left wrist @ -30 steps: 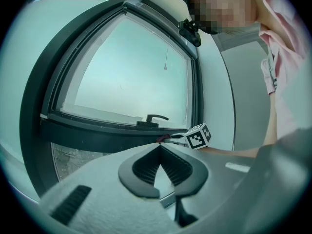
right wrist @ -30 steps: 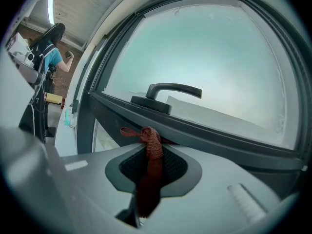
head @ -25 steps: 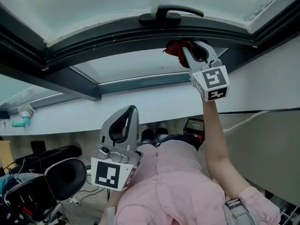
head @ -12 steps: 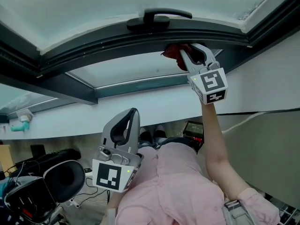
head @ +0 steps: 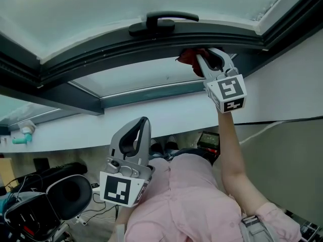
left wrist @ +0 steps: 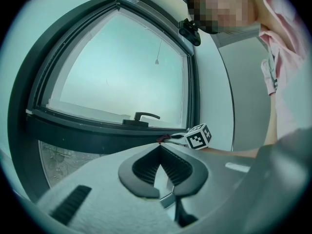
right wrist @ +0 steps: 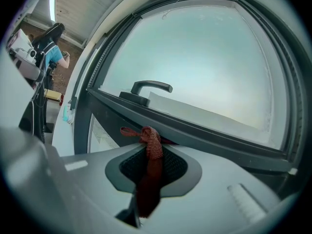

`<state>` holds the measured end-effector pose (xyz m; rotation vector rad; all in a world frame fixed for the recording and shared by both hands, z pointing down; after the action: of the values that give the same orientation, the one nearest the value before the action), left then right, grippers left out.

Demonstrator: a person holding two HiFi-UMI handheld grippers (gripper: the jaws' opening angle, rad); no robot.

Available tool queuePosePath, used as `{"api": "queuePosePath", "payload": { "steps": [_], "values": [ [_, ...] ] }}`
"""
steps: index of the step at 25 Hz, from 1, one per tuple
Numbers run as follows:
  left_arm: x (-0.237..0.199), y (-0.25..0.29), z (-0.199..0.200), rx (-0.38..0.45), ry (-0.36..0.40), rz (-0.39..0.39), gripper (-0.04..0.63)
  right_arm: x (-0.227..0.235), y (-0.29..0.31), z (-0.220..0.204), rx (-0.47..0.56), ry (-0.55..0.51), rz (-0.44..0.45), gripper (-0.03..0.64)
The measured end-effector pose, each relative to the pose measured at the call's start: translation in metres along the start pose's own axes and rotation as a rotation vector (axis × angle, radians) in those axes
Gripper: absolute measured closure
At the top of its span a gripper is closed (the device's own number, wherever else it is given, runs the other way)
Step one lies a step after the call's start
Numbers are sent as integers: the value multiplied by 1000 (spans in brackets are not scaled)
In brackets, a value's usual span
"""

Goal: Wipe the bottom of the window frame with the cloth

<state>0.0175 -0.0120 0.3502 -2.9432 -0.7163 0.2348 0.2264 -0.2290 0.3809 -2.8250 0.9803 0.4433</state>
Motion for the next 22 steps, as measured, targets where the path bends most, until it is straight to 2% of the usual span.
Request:
{"api": "queuePosePath", "payload": {
  "steps": [10, 22],
  "values": [
    [15, 14, -3, 17, 12, -27, 598, 17, -8, -6, 1, 11, -5, 556],
    [30, 19, -6, 32, 24, -14, 598, 30, -15, -11, -6, -8, 10, 555]
  ]
}}
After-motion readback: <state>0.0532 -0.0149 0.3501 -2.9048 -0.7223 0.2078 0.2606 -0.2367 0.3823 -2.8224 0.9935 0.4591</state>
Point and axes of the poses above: the fingertips, and each gripper's own axes: y forward along the fingers, x to its right, z out of its top, the point moved 7 cm from there along -y, backward along the fingers, and after that the axes turned 12 degrees about x, right-handed, at the moved point
